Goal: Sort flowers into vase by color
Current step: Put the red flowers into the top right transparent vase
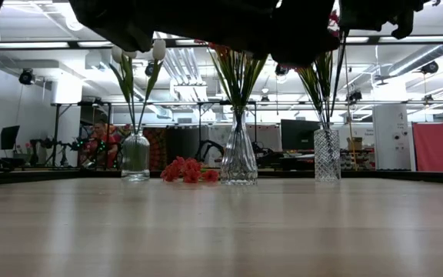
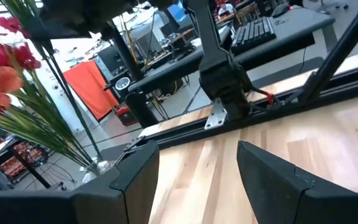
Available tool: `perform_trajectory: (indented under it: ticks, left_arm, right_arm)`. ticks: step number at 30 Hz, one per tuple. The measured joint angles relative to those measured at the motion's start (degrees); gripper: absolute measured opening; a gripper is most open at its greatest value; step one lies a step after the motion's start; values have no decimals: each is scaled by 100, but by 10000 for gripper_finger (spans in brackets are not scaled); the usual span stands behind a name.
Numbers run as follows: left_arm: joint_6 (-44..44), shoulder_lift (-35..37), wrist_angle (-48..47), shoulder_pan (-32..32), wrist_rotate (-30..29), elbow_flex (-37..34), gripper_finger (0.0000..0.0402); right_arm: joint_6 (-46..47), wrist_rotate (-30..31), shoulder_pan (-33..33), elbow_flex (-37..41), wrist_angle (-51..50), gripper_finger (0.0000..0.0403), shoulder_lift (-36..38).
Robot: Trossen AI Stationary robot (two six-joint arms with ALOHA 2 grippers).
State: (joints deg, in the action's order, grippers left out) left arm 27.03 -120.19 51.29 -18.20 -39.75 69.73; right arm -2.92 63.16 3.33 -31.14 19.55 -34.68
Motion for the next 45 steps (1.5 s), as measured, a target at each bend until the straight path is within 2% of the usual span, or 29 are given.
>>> perform_trajectory:
  ticks: [9,20,36,45]
  left_arm:
    - [122,3,-34,42,-26,-7,199]
    - [101,3,-205,63,-24,-11,199]
    - [78,3,-343,165,20,-13,199]
    - [74,3,-350,195,22,-13,199]
  right_arm:
    - [-1024,133,-55,18,1165,22,-233]
    - [-1110,87,-409,18,1267,22,-681]
    - [-1599,-83,-413,18,1635,22,-832]
    - [-1917,-369,-442,18,1908,22,-1220]
